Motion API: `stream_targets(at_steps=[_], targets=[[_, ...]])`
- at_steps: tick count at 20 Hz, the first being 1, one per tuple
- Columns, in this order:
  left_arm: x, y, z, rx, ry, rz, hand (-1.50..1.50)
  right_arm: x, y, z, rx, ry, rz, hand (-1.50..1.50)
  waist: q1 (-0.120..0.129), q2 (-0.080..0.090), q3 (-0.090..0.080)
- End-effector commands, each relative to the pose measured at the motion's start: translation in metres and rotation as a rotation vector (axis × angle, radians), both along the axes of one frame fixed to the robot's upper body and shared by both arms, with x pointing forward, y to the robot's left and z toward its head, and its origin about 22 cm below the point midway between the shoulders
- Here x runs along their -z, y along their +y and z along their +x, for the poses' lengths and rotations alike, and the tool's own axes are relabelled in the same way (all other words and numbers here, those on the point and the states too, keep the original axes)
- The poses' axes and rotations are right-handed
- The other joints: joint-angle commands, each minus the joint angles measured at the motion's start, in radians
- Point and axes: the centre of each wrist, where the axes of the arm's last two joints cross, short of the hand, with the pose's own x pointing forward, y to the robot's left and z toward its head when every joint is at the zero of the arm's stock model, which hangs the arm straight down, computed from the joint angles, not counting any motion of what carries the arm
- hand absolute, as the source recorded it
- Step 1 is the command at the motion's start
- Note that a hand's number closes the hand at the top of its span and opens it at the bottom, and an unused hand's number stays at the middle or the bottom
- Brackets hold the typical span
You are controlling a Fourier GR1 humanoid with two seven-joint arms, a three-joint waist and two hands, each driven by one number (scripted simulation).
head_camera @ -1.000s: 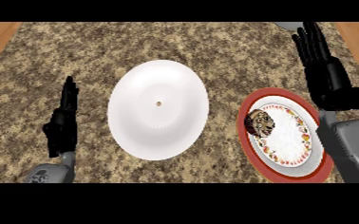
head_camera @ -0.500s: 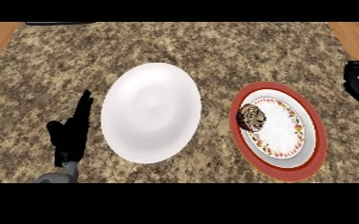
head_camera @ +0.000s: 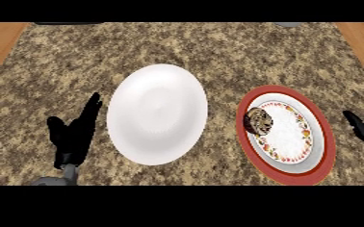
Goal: Pick the cupcake from the plate and place it in the plate
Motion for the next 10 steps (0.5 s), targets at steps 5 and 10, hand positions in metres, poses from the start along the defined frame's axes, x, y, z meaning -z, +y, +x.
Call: stream_targets(at_steps=[5, 10], targets=[[0.009, -0.008, -0.012, 0.041, 0.109, -0.053, 0.00, -0.025, -0.014, -0.032, -0.291, 0.343, -0.223, -1.50, 0.012, 0.008, -0.011], [0.001, -0.016, -0.004, 0.047, 0.110, -0.046, 0.00, -0.068, 0.015, -0.018, -0.414, 0.465, -0.296, -1.50, 0.017, 0.008, -0.011]])
